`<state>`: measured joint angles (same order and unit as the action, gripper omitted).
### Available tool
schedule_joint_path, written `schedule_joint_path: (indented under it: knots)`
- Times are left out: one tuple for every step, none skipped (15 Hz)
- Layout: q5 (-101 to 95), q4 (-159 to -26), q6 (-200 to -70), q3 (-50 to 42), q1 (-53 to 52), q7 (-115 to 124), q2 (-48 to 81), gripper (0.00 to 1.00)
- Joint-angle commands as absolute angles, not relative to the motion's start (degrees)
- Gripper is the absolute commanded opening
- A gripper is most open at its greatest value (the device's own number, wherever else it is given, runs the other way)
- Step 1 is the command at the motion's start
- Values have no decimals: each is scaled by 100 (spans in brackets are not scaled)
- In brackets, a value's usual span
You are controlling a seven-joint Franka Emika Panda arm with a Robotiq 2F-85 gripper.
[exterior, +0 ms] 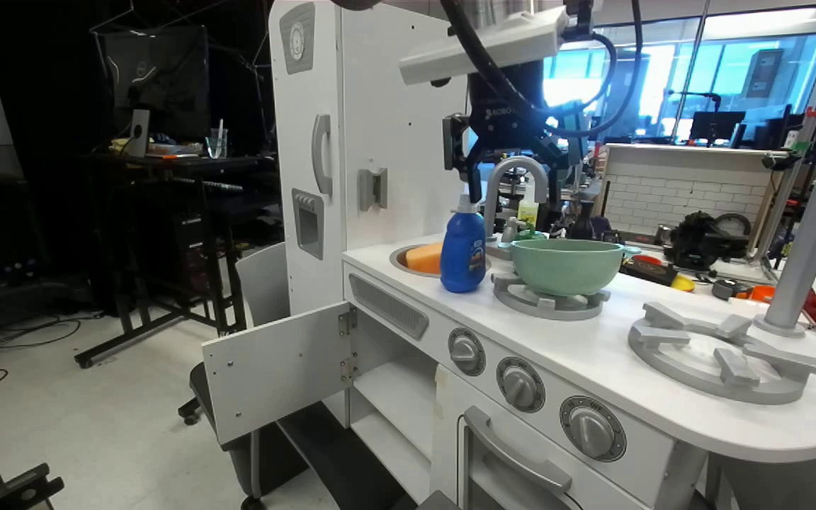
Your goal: Pick the blue bottle and the orange object and put them in the bottom drawer, the close the drawer door
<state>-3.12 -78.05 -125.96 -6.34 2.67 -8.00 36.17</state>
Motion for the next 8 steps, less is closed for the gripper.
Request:
schedule_joint_path:
  knots:
    - [-210, -6381, -11648, -233, 568, -1440, 4302, 100]
    - [-194, -6081, -11289, -143, 614, -1682, 4399, 100]
    - [-203, -5785, -10866, -78, 650, -1915, 4468, 100]
    - [-216, -5477, -10442, -26, 705, -2190, 4547, 100]
    - [-221, -5179, -10040, 20, 748, -2446, 4603, 100]
    - [-237, -4891, -9625, 38, 780, -2655, 4648, 100]
    - [-248, -4608, -9265, 49, 816, -2848, 4718, 100]
    - [-272, -4331, -8961, 48, 835, -3009, 4831, 100]
